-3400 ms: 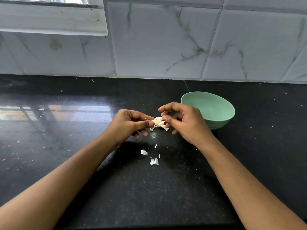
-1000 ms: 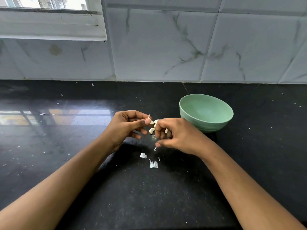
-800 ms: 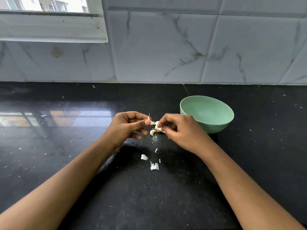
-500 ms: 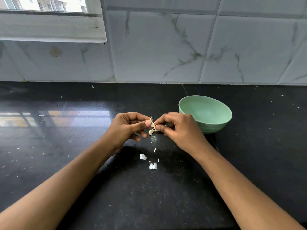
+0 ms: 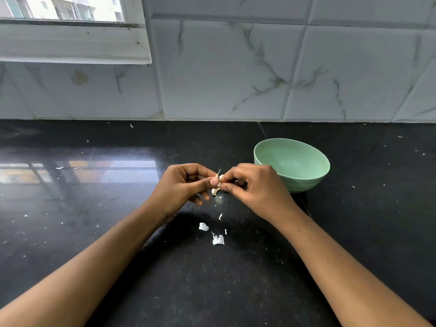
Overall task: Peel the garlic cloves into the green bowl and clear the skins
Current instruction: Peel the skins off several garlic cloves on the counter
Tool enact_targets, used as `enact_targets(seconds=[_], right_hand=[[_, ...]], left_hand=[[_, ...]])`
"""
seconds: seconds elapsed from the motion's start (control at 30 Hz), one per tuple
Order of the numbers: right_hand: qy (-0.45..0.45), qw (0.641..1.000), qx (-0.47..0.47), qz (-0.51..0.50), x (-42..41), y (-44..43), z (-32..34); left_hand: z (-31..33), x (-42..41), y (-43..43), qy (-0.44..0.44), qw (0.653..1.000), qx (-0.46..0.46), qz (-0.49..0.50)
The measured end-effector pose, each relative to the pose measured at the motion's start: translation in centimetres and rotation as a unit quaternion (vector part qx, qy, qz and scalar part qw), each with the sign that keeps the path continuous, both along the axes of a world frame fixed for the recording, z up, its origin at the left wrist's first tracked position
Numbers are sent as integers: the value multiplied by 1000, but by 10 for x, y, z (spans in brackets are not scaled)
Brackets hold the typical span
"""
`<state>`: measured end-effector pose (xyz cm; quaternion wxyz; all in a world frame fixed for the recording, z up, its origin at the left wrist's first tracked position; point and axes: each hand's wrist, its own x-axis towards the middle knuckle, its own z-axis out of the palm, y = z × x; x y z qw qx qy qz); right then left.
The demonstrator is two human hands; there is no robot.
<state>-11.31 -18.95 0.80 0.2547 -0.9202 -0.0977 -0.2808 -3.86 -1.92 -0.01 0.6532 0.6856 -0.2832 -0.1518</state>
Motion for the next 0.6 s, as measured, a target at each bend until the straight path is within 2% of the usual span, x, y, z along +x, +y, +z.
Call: enact_targets(seconds=[0.2, 0.4, 0.6], right_hand=[[2, 998, 51, -23, -1, 1, 1], [38, 989, 144, -19, -2, 6, 1], [88, 969, 230, -16, -3, 6, 3]], left_hand=[[0, -3, -1, -42, 999, -19, 12], [-3, -5, 2, -196, 979, -6, 47], [-3, -6, 2, -281, 957, 15, 64]])
